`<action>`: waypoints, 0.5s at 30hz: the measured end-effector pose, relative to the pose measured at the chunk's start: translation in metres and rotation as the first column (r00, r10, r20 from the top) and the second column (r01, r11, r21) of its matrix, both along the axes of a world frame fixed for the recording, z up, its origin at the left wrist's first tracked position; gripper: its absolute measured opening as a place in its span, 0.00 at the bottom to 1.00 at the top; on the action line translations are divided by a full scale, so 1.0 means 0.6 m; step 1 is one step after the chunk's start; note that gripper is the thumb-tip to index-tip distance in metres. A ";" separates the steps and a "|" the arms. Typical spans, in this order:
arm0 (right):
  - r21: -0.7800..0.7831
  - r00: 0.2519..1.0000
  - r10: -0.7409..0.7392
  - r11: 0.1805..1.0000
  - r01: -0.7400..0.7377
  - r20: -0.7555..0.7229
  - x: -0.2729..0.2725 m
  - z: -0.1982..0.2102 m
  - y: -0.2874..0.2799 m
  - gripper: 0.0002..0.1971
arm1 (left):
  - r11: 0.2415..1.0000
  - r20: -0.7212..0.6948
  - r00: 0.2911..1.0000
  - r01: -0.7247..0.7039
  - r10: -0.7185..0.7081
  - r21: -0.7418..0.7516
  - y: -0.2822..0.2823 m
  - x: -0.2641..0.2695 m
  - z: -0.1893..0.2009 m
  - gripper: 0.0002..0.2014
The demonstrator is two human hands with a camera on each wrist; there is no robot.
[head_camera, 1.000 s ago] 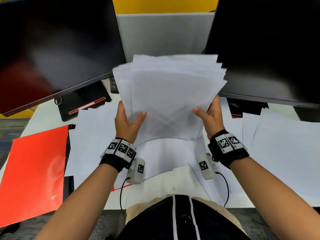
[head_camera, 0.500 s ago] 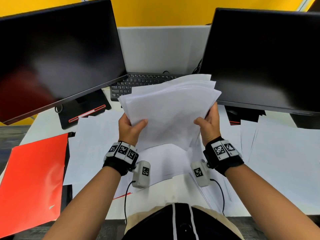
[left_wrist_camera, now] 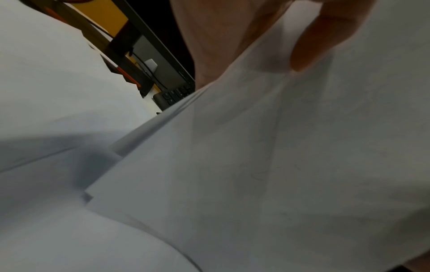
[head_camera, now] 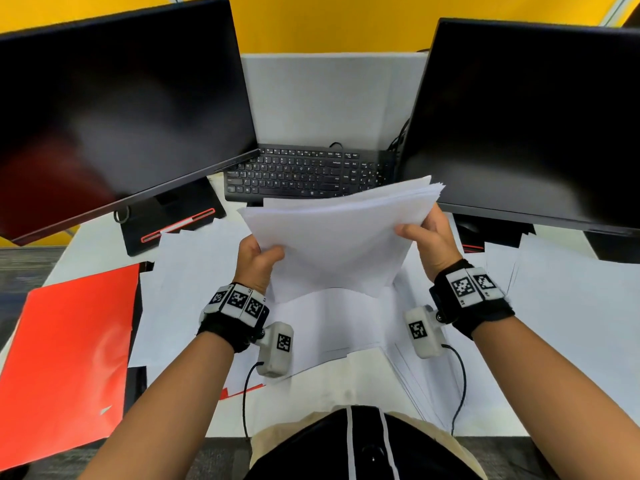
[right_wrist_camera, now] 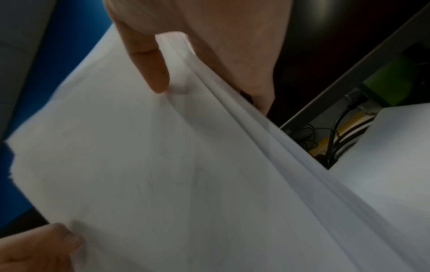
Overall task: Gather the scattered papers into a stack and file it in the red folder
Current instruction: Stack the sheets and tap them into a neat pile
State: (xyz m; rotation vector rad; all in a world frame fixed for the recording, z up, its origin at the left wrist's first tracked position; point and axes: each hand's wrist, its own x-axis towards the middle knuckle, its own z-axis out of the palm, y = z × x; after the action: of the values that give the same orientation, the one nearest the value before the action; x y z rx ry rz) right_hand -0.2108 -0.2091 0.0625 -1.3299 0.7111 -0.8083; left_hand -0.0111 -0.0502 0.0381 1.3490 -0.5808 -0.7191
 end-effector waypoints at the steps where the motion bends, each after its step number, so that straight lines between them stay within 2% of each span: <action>1: -0.016 1.000 -0.004 1.000 0.004 -0.015 0.001 0.004 0.000 0.29 | 1.000 -0.008 1.000 -0.007 0.007 -0.006 -0.002 0.000 0.003 0.16; 6: -0.104 0.995 -0.072 0.991 0.079 0.063 0.007 0.023 0.012 0.19 | 0.999 -0.034 0.999 -0.043 0.042 -0.023 -0.011 -0.002 0.025 0.15; 8: -0.125 0.993 -0.082 0.988 0.092 0.089 0.009 0.028 0.019 0.21 | 0.997 -0.029 0.998 -0.063 0.062 -0.039 -0.010 -0.005 0.031 0.16; 11: -0.104 0.989 -0.117 0.987 0.126 0.091 0.009 0.033 0.028 0.27 | 0.994 -0.018 0.998 -0.068 0.067 -0.085 -0.010 -0.014 0.041 0.25; 15: -0.017 0.977 -0.200 0.979 0.202 0.076 0.021 0.056 0.038 0.28 | 0.984 -0.032 0.995 -0.102 0.098 -0.149 -0.022 -0.031 0.077 0.26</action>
State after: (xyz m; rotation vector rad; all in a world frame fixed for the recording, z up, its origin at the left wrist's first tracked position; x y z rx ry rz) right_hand -0.1979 -0.1864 0.0961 -1.2560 0.7877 -1.0261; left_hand -0.0295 -0.0636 0.0844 1.2189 -0.5329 -0.5974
